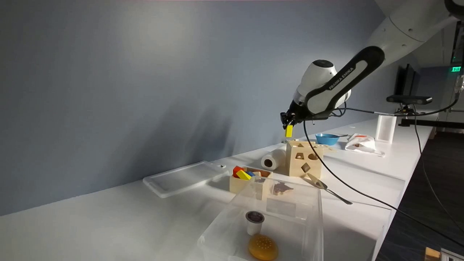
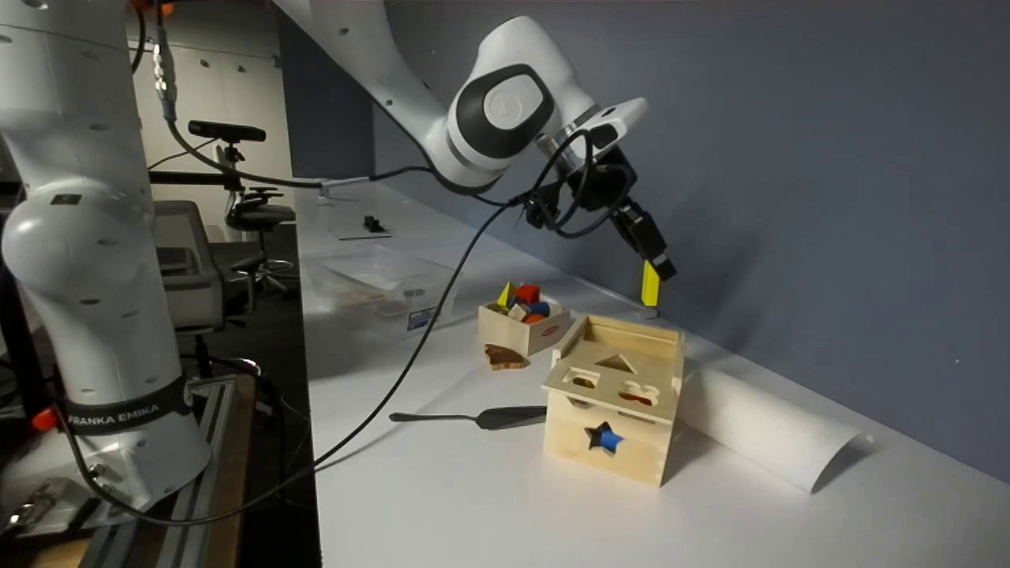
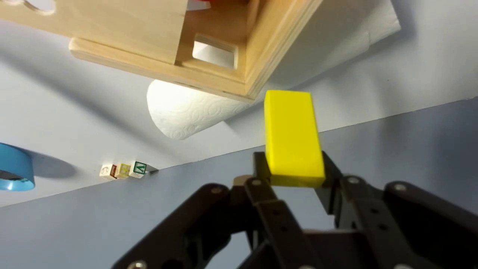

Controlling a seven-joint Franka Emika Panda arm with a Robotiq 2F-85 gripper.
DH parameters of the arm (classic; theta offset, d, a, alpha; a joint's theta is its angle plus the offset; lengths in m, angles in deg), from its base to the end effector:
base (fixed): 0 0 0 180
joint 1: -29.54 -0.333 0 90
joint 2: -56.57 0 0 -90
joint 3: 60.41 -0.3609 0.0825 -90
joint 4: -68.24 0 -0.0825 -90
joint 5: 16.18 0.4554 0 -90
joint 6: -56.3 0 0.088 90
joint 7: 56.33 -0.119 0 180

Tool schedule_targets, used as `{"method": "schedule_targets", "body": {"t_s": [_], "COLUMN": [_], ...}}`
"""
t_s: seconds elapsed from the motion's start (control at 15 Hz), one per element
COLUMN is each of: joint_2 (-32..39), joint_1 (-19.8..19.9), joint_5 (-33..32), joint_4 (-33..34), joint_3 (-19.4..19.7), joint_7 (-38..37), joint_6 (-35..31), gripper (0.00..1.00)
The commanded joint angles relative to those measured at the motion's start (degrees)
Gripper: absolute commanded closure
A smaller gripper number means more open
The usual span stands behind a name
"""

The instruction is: Put the yellow objects inside the wooden box

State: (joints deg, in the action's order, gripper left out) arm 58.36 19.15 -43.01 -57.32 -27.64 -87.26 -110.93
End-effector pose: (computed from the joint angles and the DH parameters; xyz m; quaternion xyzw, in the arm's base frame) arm 0.6076 -0.2190 0.4432 0.9042 -0.2325 0.3414 0.1084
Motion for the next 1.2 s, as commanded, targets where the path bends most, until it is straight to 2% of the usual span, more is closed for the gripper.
{"method": "schedule_targets", "body": {"t_s": [0.0,0.33,0.93,1.07,1.13], "joint_2": [-2.81,-3.96,-4.50,-4.63,-4.63], "joint_1": [-0.47,-0.11,0.20,0.28,0.33], "joint_5": [-6.43,-9.28,-10.11,-9.97,-9.92], "joint_4": [-0.34,-0.82,-1.61,-1.77,-1.80], "joint_3": [0.27,-0.11,0.01,0.02,0.01], "joint_7": [-6.32,-9.60,-11.01,-10.97,-10.95], "joint_6": [4.00,6.66,9.12,9.65,9.88], "gripper": [0.90,0.90,0.90,0.87,0.41]}}
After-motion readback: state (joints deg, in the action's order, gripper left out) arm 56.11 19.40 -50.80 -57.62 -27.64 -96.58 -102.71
